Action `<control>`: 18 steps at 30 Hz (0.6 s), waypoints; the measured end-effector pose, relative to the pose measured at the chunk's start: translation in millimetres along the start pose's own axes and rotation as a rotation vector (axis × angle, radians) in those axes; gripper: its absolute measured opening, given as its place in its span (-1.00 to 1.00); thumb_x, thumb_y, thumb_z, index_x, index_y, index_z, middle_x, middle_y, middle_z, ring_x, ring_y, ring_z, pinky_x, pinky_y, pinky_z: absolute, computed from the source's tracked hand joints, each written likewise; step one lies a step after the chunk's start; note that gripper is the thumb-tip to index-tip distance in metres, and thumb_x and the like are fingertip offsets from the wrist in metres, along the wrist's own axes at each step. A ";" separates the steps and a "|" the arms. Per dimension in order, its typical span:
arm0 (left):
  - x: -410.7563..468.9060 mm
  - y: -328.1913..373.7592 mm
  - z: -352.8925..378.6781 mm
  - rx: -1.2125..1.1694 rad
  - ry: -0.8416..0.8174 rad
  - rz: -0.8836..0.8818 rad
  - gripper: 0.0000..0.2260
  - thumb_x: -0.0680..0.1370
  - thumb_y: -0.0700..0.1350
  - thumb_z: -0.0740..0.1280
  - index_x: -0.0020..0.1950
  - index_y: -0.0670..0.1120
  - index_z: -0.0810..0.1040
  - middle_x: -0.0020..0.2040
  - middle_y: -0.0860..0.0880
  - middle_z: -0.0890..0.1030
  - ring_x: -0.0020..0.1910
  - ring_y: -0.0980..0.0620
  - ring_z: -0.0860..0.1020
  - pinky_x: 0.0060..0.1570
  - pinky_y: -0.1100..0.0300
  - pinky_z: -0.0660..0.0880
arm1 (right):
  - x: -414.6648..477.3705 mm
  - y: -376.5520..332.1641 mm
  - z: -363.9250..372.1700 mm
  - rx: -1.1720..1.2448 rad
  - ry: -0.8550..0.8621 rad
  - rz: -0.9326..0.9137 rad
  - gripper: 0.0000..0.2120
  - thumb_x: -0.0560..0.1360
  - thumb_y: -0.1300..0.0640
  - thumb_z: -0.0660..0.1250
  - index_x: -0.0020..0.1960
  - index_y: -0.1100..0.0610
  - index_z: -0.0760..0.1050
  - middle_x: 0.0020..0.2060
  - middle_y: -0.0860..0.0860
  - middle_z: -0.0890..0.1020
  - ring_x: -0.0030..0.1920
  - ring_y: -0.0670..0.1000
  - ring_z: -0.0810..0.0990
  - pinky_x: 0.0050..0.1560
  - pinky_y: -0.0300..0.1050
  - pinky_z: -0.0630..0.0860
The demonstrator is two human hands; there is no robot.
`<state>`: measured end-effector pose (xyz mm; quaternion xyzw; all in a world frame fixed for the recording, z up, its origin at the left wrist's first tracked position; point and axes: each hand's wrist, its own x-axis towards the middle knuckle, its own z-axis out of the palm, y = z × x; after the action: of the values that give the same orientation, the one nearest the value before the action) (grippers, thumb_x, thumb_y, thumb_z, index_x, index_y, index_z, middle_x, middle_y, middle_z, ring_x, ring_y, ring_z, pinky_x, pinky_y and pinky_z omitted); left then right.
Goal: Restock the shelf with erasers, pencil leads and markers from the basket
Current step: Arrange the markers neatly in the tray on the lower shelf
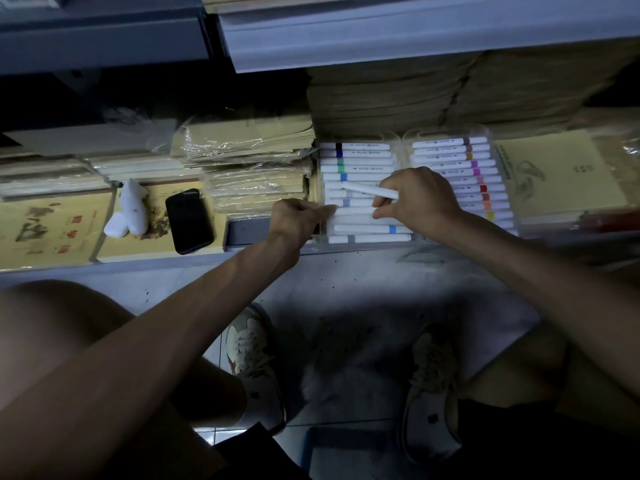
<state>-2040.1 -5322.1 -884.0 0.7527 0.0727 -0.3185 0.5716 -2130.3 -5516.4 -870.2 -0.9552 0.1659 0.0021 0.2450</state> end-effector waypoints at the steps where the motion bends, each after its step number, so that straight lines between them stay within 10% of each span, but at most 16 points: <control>1: 0.4 -0.5 0.7 0.008 0.008 0.008 -0.69 0.48 -0.24 0.56 0.15 -0.36 0.63 -0.20 -0.12 0.67 -0.58 0.20 0.55 -0.62 0.41 0.33 | 0.1 0.3 -0.3 0.005 -0.002 -0.002 -0.87 0.36 0.02 0.62 -0.14 0.00 0.72 -0.27 -0.09 0.70 -0.23 -0.08 0.63 -0.24 -0.19 0.43; 18: 1.6 -6.4 5.5 0.073 0.067 0.042 -0.76 0.47 -0.12 0.59 0.00 -0.18 0.61 -0.07 -0.16 0.70 -0.26 0.02 0.60 -0.53 0.40 0.41 | -2.2 8.2 -1.7 0.160 -0.046 0.080 -0.86 0.32 0.00 0.65 -0.16 -0.05 0.75 -0.28 -0.14 0.71 -0.18 -0.13 0.66 -0.07 -0.05 0.62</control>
<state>-2044.1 -5325.3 -890.9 0.7847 0.0640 -0.2836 0.5474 -2135.1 -5523.3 -872.4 -0.9249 0.1981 0.0204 0.3239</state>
